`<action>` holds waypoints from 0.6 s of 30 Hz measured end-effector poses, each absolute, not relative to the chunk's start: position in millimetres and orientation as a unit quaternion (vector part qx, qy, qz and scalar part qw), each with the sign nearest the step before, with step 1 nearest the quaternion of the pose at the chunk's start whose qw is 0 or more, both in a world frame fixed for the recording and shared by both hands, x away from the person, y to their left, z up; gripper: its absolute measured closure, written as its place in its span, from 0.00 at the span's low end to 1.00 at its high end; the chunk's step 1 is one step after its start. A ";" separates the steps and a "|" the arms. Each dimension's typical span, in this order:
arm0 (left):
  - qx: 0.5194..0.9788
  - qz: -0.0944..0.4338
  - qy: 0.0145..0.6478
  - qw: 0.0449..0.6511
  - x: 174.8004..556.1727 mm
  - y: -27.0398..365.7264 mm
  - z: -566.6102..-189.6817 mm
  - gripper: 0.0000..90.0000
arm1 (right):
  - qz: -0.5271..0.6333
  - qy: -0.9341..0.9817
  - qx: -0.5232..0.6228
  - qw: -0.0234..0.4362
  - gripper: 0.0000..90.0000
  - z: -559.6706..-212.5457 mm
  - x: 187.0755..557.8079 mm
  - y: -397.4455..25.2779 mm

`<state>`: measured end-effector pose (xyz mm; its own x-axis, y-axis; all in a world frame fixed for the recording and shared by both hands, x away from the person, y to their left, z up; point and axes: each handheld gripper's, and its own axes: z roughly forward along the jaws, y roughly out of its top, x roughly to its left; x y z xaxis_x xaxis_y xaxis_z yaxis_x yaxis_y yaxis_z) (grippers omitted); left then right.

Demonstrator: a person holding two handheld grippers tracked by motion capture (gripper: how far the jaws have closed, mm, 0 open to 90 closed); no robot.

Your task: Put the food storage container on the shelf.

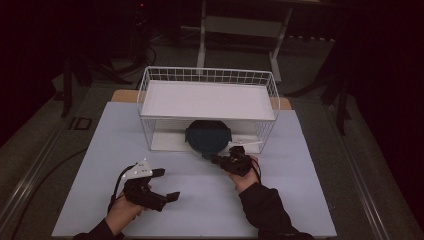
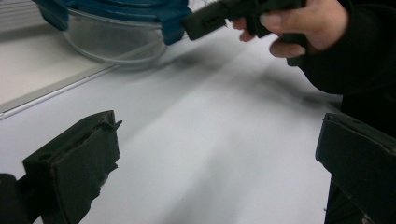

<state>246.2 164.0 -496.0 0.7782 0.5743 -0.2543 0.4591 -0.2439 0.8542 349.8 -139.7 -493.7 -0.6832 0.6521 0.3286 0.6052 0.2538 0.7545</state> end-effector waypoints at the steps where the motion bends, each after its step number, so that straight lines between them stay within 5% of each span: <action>1: 0.787 0.058 0.326 0.520 245.8 163.6 -496.3 0.00 | 0.464 0.790 0.400 0.026 1.00 -493.8 351.5 -139.2; 18: 0.789 0.056 0.317 0.523 243.4 163.1 -502.1 0.00 | 0.471 0.779 0.411 0.047 1.00 -495.4 378.8 -125.7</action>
<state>243.4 163.1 -502.1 0.7929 0.5588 -0.2431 0.4413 -0.2514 0.8614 378.8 -125.7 -495.4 -0.6577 0.6850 0.3134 0.5956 0.2182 0.7731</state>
